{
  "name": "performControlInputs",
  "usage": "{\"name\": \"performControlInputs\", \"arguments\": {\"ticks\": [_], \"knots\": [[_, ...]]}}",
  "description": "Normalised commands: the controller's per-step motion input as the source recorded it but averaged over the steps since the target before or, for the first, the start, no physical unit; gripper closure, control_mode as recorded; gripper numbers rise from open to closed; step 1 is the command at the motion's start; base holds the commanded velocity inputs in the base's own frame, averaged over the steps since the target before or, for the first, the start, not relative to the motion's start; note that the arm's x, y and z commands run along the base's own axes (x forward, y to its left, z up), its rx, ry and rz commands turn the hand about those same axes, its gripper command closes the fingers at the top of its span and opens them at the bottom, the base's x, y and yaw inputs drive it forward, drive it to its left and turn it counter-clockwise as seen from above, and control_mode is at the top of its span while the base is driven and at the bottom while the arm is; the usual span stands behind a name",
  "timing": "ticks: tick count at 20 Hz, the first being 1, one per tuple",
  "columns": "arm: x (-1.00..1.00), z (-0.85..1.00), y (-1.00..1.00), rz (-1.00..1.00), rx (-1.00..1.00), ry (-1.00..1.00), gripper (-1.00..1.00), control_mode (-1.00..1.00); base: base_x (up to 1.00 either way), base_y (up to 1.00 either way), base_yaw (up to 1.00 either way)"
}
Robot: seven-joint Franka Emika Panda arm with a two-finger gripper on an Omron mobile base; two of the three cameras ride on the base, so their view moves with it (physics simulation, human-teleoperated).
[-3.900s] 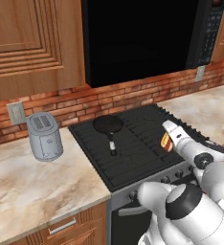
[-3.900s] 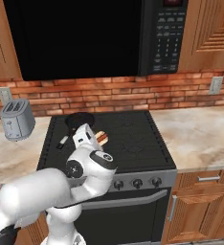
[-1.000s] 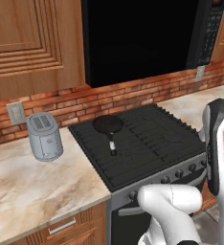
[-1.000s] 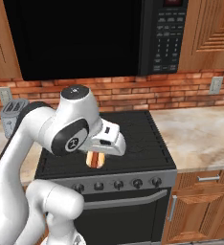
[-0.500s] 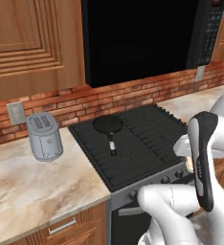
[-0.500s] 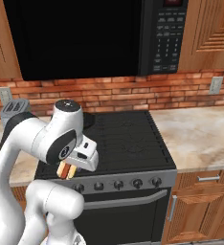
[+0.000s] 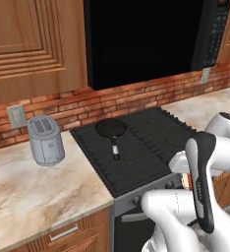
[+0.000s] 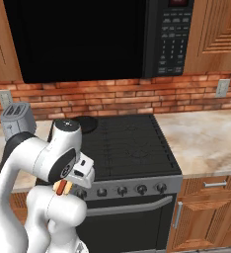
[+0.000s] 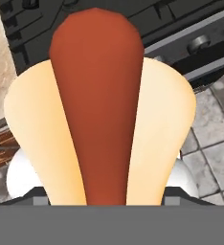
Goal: Place the cold items (carrot and squash) from the fridge in one tupperware on the dining counter. Place the warm items (hot dog and kebab skewer) in the stove area in another tupperware.
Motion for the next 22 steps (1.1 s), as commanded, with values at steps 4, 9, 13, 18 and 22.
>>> {"name": "performControlInputs", "arguments": {"ticks": [4, 9, 13, 18, 22], "knots": [[-0.14, -0.18, 0.19, 0.00, 0.00, -0.01, 1.00, 1.00, -0.06, 0.08, 0.00], [0.00, 0.00, 0.00, 0.00, 0.00, 0.00, 1.00, 1.00, -0.47, 0.37, 0.10], [0.00, 0.00, 0.00, 0.00, 0.00, 0.00, 1.00, 1.00, -0.78, 0.26, 0.08], [0.00, 0.00, 0.00, 0.00, 0.00, 0.00, 1.00, 1.00, -1.00, 0.02, 0.11], [0.00, 0.00, 0.00, 0.00, 0.00, 0.00, 1.00, 1.00, -1.00, 0.02, 0.16]]}}
